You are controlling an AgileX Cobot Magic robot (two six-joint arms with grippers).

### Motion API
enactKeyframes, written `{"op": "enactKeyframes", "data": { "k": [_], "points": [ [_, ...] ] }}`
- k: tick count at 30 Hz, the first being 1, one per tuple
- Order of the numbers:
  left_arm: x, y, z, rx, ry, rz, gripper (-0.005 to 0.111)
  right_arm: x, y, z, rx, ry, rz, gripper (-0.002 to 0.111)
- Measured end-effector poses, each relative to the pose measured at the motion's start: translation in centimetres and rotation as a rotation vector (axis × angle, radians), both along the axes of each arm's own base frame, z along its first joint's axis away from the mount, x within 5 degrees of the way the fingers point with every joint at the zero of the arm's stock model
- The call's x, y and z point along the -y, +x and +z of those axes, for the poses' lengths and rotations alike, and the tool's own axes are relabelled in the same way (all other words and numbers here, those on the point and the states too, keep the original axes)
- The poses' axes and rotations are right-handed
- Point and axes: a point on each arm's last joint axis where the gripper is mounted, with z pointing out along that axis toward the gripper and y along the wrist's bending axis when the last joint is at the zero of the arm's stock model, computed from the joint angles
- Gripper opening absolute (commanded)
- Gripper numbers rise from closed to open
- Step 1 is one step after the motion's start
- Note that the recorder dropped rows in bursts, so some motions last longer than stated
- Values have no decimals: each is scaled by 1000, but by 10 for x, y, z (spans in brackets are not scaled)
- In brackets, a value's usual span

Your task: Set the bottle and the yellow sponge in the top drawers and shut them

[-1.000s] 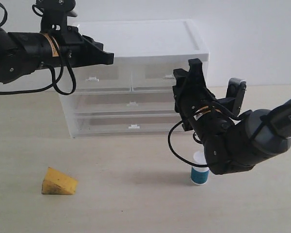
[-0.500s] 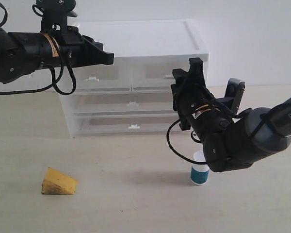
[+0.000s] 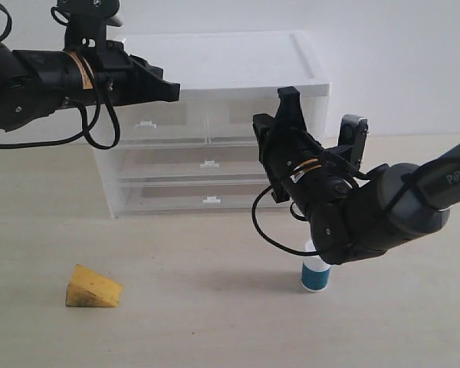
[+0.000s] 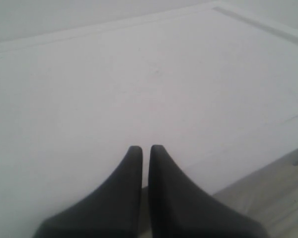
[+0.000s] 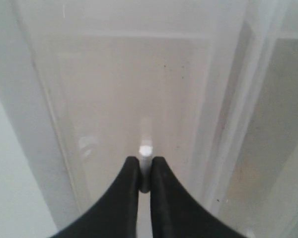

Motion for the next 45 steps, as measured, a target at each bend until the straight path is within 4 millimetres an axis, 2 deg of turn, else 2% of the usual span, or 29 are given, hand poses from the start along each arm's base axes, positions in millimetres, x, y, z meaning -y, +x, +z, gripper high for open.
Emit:
{"op": "enactKeyframes", "data": {
  "k": [9,17,25,28,33,40,45],
  "points": [
    [0,0,-1,-6,4,2,4,3,-6,0,-3,-28,0,0],
    [0,0,0,-7,6,4,4,17,-24,14,-9,-42,0,0],
    [0,0,0,-10,9,8,4,4,-41,10,-49,-96,55,0],
    [0,0,0,-12,10,9,4,6,-40,13,-26,-70,15,10],
    [0,0,0,-12,10,9,4,9,-37,17,1,-75,-26,46],
    [0,0,0,-12,10,9,4,6,-33,14,-101,-42,-31,44],
    [0,0,0,-12,10,9,4,2,-26,23,-90,-12,-42,44]
  ]
}}
